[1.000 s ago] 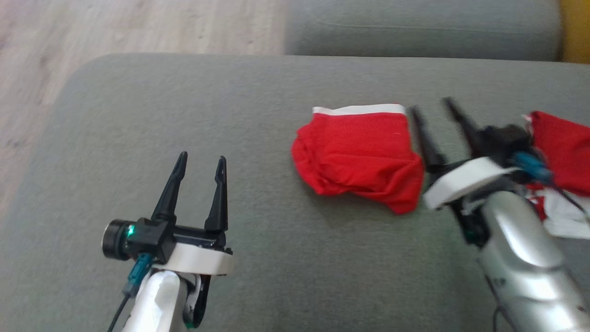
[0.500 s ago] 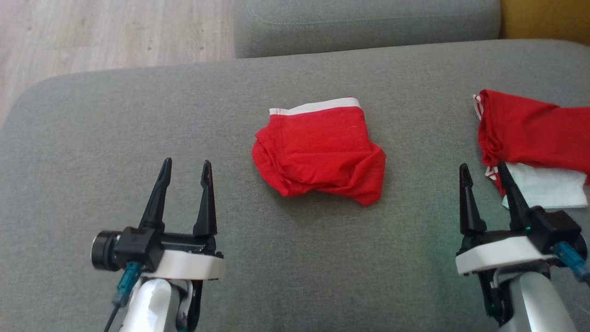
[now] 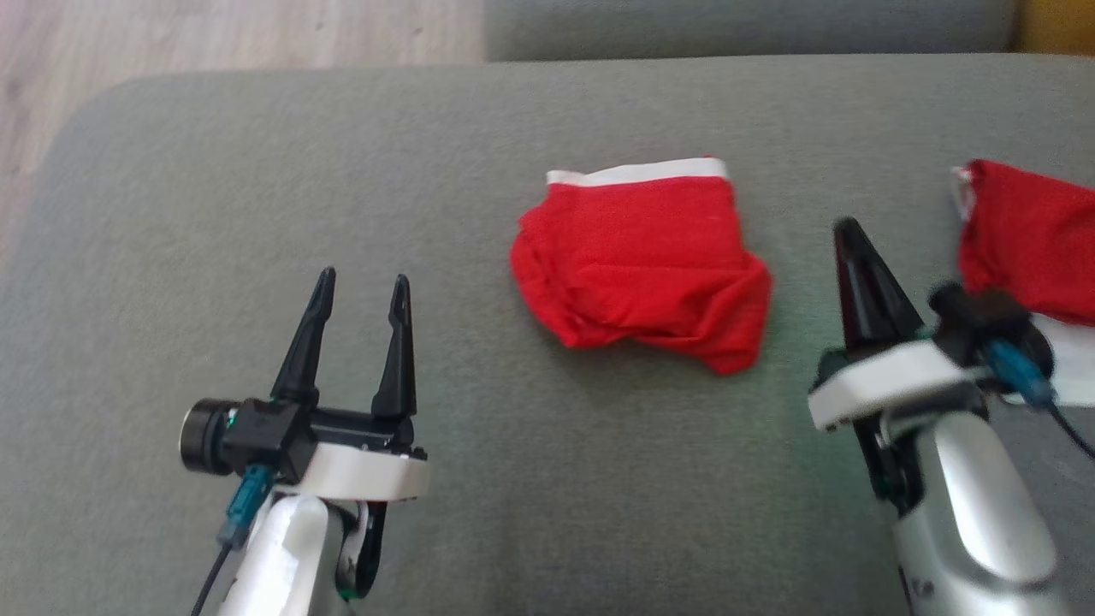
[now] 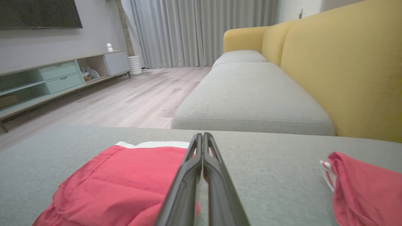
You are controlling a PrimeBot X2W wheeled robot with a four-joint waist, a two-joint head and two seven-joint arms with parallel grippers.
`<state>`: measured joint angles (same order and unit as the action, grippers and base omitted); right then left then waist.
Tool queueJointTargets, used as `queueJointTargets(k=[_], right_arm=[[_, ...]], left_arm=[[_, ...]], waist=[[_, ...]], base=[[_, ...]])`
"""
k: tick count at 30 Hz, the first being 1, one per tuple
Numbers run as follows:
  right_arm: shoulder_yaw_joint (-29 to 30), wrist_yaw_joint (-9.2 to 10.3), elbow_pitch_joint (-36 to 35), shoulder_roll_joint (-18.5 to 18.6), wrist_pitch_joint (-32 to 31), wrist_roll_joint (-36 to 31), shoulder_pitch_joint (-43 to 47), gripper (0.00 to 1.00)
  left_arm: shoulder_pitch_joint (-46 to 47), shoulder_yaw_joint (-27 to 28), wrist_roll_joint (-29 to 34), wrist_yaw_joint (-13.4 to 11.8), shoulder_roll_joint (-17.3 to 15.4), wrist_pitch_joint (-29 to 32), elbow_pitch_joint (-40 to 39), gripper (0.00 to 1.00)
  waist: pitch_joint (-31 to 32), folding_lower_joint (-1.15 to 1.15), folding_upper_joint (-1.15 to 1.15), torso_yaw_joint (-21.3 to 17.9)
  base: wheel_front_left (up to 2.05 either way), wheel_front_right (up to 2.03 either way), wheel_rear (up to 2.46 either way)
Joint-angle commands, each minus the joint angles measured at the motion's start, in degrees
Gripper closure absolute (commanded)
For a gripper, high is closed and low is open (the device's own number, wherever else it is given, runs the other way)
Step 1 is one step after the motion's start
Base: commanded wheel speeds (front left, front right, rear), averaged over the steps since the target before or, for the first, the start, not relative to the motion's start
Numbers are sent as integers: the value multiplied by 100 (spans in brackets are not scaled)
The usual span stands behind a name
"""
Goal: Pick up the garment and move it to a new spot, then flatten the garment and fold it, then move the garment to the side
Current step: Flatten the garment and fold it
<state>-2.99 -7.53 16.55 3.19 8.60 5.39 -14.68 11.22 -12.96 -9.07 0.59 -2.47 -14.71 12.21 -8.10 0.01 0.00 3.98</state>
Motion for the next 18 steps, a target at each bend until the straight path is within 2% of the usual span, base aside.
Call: queueJointTargets(k=[1, 9, 15, 18], right_arm=[[-213, 4, -12, 20, -125, -35, -342, 100], [-704, 4, 1197, 196, -760, 124, -825, 100], [-1322, 4, 1854, 224, -1102, 524, -632, 100], [-1466, 4, 1900, 251, -1168, 627, -576, 100]], left_arm=[[268, 152, 11, 6, -41, -29, -192, 0], [312, 115, 1, 15, -41, -29, -146, 0], [202, 278, 64, 11, -41, -29, -81, 0], [168, 296, 62, 11, -41, -29, -87, 0]], waist=[[-173, -1, 0, 231], [-272, -1, 0, 562], [4, -1, 0, 388], [66, -1, 0, 306]], base=[[0, 0, 0], [0, 0, 0], [0, 0, 0], [0, 0, 0]])
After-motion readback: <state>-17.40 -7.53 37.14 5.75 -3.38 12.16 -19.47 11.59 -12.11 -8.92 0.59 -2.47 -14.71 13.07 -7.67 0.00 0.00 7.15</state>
